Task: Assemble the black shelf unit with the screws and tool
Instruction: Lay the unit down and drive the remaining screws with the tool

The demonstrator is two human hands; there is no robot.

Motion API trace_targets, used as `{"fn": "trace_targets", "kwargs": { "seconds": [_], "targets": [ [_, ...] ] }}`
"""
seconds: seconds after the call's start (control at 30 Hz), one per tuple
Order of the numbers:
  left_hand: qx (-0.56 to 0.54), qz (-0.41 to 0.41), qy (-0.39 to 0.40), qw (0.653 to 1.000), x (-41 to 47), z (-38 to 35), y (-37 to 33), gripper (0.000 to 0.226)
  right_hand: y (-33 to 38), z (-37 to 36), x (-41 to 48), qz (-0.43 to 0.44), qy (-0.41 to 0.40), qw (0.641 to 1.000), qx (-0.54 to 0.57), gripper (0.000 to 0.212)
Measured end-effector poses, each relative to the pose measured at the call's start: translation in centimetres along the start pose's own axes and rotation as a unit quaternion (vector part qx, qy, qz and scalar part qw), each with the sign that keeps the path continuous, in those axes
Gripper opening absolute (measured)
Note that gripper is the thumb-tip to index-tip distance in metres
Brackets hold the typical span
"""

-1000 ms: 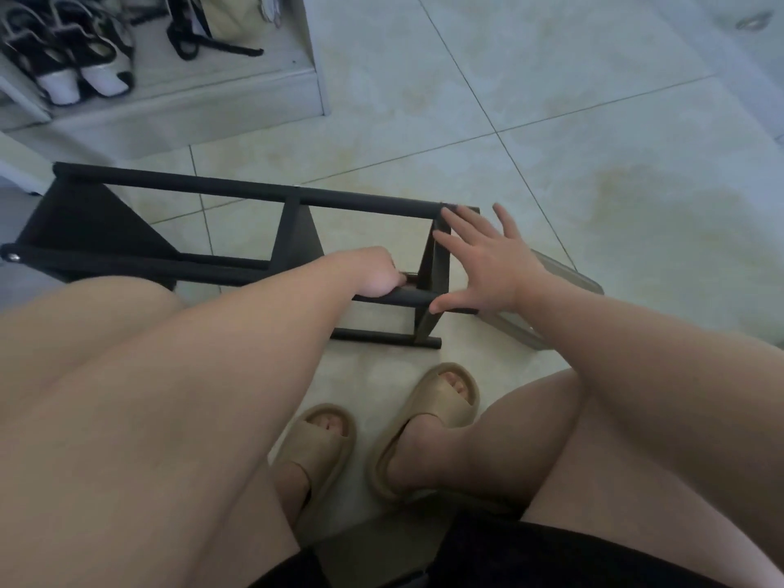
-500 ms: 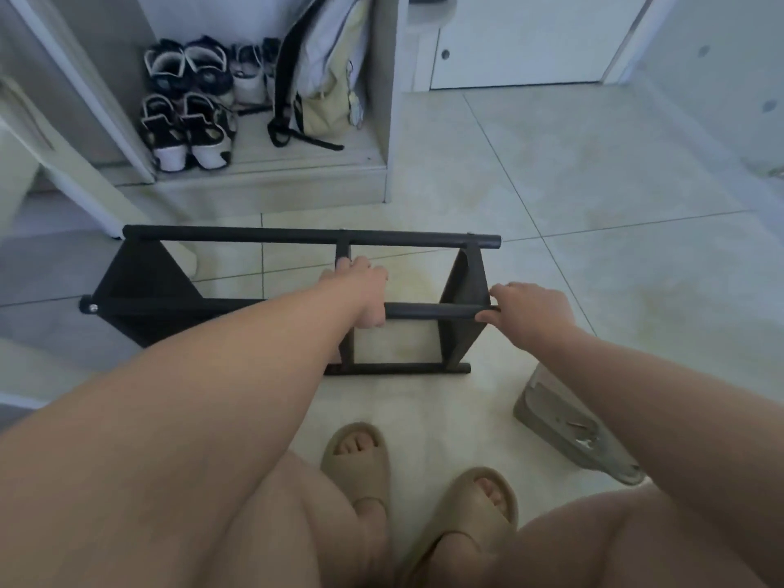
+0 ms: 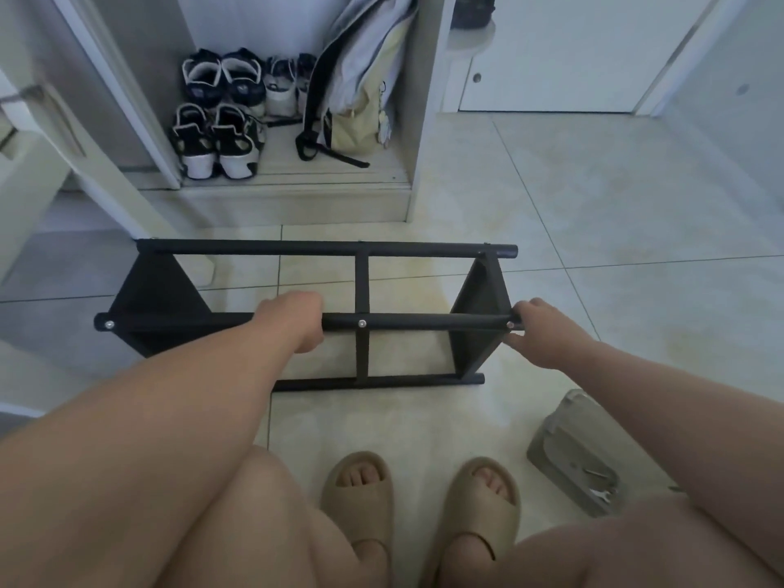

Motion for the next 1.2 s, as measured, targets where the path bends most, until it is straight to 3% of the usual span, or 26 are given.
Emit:
{"fn": "trace_targets", "kwargs": {
  "seconds": [0.2,0.5,0.77,0.9,1.2],
  "targets": [
    [0.050,-0.006,-0.126,0.991,-1.4,1.6,-1.5,0.009,-1.8,1.4,-1.0,-0.049,-0.071,0.995,0.046,0.018],
    [0.042,-0.023,-0.152,0.987,-1.8,0.6,-2.8,0.013,-2.9,1.1,-2.3,-0.059,-0.099,0.991,0.061,0.026],
    [0.037,0.004,-0.221,0.974,3.1,0.0,-1.8,0.026,0.1,0.3,2.7,-0.036,-0.123,0.969,0.214,0.046],
    [0.050,0.032,-0.221,0.973,7.9,-0.7,0.0,0.023,2.9,-1.6,7.7,0.001,-0.120,0.974,0.193,0.064],
    [0.035,0.050,-0.183,0.981,17.7,-3.9,2.7,0.024,5.9,-5.9,18.0,0.012,-0.096,0.980,0.176,0.067]
  ]
}}
Point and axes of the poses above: each hand's wrist, its own x-axis towards the middle knuckle, its own z-axis out of the back of the hand, y = z × x, the point moved 4 cm from there along x, towards the middle knuckle, and after that the axes turned 11 degrees about -z, right-handed, at the moved point
